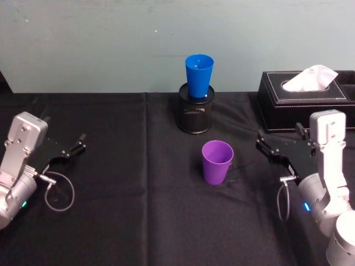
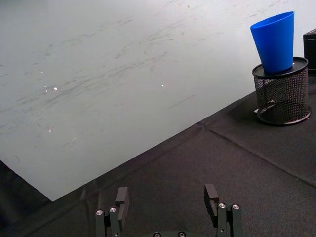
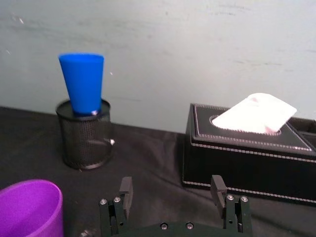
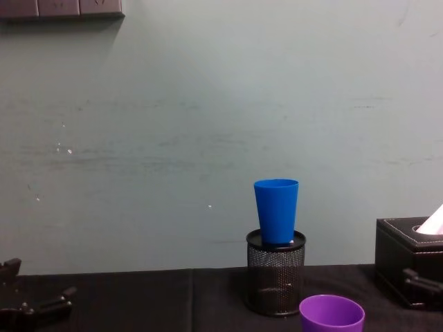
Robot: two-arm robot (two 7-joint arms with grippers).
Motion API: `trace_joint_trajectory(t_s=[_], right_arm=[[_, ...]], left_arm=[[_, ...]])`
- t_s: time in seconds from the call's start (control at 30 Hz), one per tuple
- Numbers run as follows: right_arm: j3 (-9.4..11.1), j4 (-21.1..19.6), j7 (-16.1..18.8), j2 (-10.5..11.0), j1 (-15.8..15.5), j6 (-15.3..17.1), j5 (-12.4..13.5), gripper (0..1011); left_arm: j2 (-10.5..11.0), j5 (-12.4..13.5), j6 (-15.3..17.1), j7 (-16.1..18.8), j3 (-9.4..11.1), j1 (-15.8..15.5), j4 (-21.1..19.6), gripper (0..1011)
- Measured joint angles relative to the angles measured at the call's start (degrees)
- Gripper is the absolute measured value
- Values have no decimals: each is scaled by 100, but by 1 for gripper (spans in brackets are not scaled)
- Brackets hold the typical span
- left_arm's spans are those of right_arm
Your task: Pick up one cup with a gripper and tap it against the other cup.
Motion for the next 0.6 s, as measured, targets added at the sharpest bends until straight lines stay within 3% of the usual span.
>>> trace_joint_trajectory(t_s=[0.2, 0.6], right_arm=[[-41, 146, -153, -85, 36, -125, -270, 1000], [-34, 129, -140, -65, 35, -92, -226, 1000]], left_arm=[[0, 0, 0, 0, 0, -1, 0, 1000], [0, 0, 0, 0, 0, 0, 0, 1000]])
